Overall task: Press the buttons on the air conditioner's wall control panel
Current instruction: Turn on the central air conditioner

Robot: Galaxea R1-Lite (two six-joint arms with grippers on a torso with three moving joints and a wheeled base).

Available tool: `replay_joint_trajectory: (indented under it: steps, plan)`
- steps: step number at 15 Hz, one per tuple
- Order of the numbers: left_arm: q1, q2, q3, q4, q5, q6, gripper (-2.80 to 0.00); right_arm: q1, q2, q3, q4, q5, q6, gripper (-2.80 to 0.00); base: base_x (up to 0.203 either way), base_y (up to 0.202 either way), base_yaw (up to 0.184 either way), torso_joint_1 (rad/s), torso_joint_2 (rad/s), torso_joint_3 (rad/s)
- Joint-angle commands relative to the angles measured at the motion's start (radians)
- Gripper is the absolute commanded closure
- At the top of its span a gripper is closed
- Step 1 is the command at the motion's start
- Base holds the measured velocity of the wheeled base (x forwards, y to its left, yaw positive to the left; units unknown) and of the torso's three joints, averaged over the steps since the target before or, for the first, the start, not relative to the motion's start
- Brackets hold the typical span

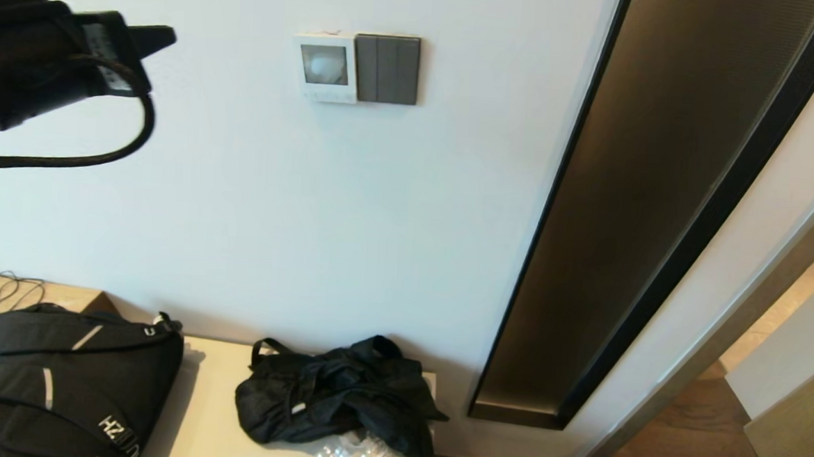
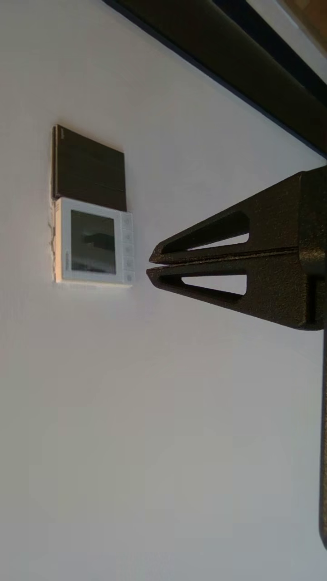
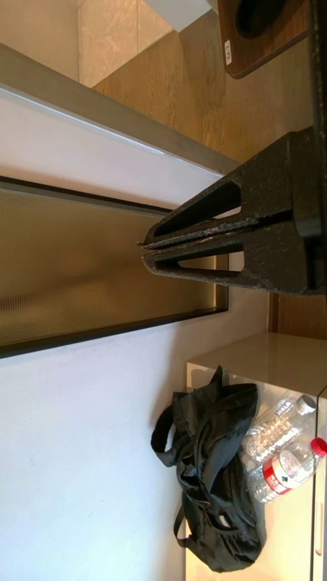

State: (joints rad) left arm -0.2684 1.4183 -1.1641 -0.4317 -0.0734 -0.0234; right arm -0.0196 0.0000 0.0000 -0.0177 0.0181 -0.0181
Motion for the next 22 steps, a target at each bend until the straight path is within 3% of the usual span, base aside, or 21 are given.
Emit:
replay_joint_trajectory:
  steps: [1, 9, 22]
  plan:
    - [-0.092, 0.161, -0.052, -0.031, 0.031, -0.001, 0.0, 0.0, 0.002, 0.0, -0.001, 0.0, 0.0, 0.0, 0.0, 0.0, 0.0, 0.0, 0.0, 0.0]
    - [-0.171, 0.419, -0.196, -0.202, 0.086, 0.0, 0.0, 0.0, 0.002, 0.0, -0.001, 0.0, 0.0, 0.0, 0.0, 0.0, 0.0, 0.0, 0.0, 0.0]
    - [-0.218, 0.602, -0.384, -0.207, 0.128, 0.0, 0.0, 0.0, 0.002, 0.0, -0.001, 0.0, 0.0, 0.0, 0.0, 0.0, 0.0, 0.0, 0.0, 0.0]
